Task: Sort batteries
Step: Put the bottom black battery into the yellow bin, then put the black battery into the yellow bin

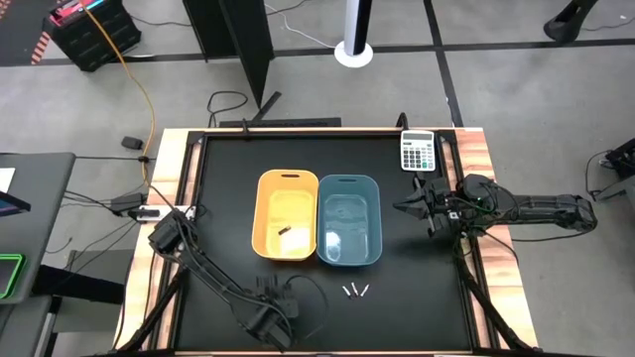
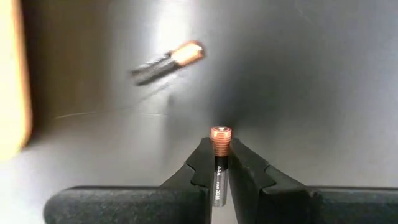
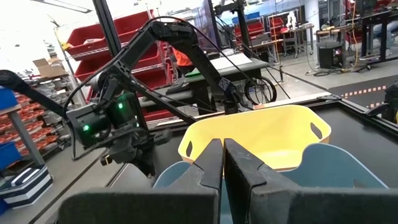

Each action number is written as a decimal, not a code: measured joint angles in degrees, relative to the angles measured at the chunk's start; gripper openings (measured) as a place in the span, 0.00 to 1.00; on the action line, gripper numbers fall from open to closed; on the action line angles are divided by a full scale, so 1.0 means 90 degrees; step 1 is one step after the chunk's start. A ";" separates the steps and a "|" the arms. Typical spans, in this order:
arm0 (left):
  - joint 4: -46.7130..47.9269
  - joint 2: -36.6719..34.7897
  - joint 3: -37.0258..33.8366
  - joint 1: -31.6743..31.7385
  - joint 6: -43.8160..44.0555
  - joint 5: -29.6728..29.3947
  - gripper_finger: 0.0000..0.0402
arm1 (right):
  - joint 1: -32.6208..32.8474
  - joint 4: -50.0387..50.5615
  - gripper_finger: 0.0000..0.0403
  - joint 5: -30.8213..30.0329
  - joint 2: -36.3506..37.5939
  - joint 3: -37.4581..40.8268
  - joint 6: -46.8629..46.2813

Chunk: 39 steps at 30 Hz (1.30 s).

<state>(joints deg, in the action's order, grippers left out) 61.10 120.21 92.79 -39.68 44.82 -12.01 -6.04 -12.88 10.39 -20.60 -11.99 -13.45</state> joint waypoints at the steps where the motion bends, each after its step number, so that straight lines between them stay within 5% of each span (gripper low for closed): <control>1: 0.0069 -0.0065 0.0001 0.0000 0.0012 -0.0066 0.05 | -0.0001 0.0000 0.08 0.0000 0.0000 0.0000 0.0000; 13: 0.0628 -0.1303 0.0015 0.0217 -0.0255 -0.1555 0.05 | -0.0002 0.0005 0.08 0.0000 -0.0001 0.0000 0.0006; 24: 0.0898 -0.2097 0.0020 0.1672 -0.1652 -0.2172 0.06 | -0.0002 -0.0001 0.08 0.0000 -0.0002 0.0000 0.0002; 36: 0.0853 -0.2102 0.0020 0.1950 -0.1858 -0.2299 0.42 | 0.0000 0.0086 0.08 0.0000 0.0000 0.0000 0.0029; 39: 0.0331 -0.2104 0.0020 0.1662 -0.2033 -0.1861 0.46 | 0.0000 0.0104 0.08 0.0000 -0.0002 0.0000 0.0027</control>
<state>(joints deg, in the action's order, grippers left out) 64.08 101.27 92.97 -24.73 26.53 -28.76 -6.04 -11.94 10.39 -20.62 -11.99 -13.21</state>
